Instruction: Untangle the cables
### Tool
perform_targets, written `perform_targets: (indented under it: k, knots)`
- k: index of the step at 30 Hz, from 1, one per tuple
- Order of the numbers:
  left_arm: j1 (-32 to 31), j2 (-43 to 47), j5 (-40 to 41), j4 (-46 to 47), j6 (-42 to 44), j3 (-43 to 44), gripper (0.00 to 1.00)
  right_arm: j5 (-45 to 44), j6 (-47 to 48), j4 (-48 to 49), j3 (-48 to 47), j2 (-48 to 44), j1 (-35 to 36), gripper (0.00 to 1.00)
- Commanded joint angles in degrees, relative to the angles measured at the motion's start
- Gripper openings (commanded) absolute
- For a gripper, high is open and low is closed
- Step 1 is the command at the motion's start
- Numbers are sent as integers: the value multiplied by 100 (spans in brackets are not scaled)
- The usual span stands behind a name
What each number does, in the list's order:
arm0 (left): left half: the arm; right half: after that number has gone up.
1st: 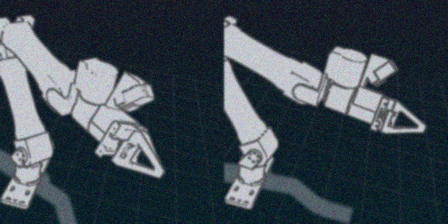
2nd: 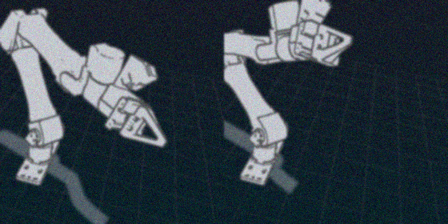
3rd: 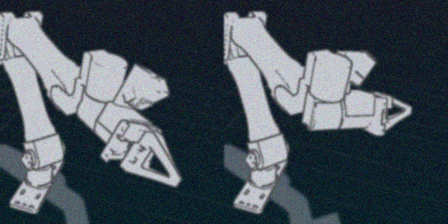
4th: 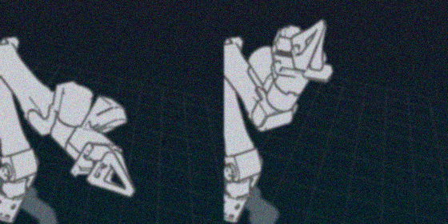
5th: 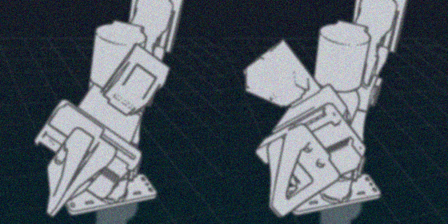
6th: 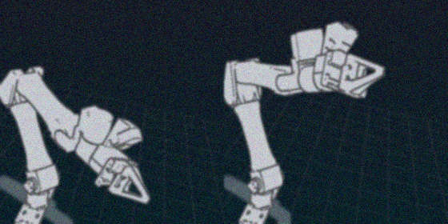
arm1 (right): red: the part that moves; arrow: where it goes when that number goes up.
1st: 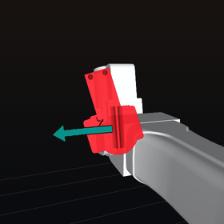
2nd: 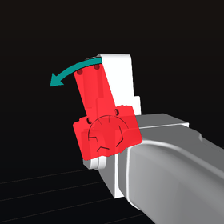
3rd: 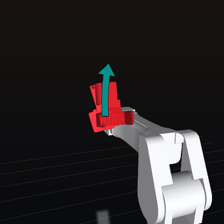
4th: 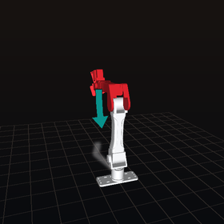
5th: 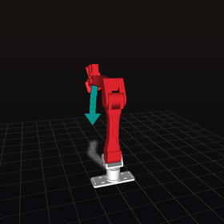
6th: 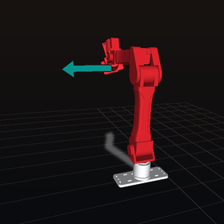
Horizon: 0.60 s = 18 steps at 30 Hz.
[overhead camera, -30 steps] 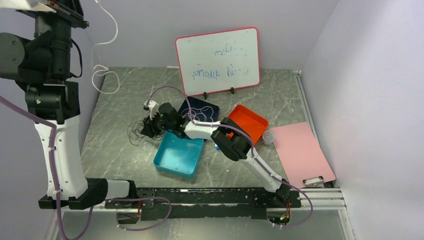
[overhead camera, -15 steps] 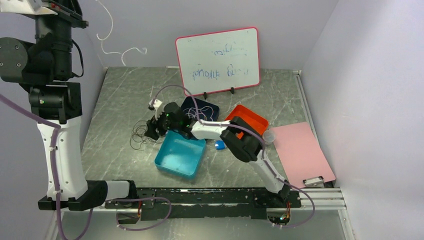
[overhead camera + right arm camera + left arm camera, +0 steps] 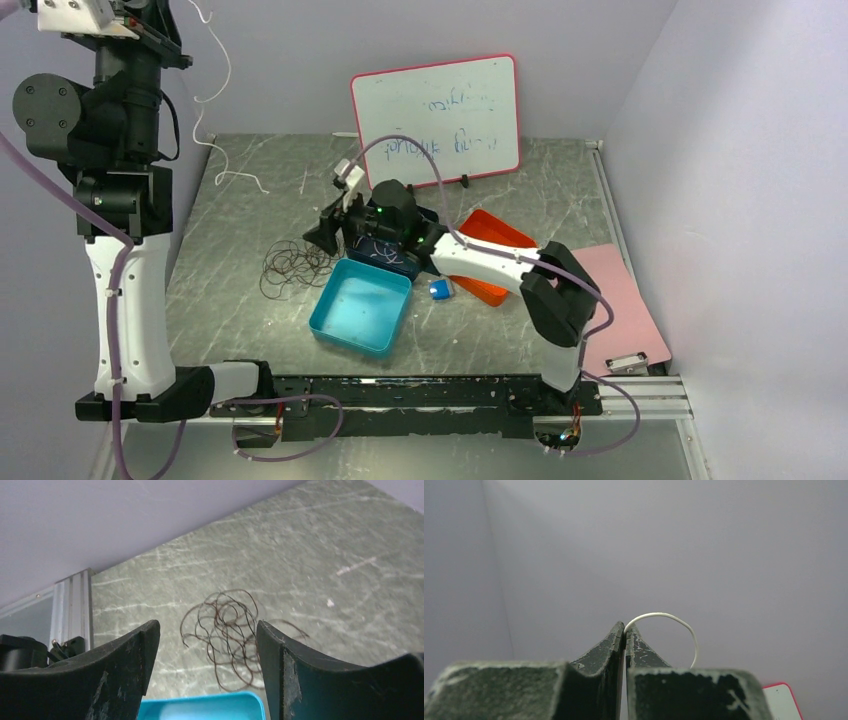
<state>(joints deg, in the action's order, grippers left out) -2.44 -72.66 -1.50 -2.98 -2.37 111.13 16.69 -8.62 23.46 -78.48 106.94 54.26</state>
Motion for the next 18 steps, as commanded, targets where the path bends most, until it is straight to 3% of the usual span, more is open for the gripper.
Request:
perform_targets:
  k: [1, 7, 18]
  knots:
    - [42, 103, -28, 15, -75, -129, 7, -308, -224, 18, 552, -524, -227, 74]
    - [42, 213, -136, -46, -198, -396, 7, 40, -351, -3, 832, -1190, -512, 73]
    - [42, 305, -431, -204, -484, -767, 7, 544, -416, 205, 144, -1400, -529, 73]
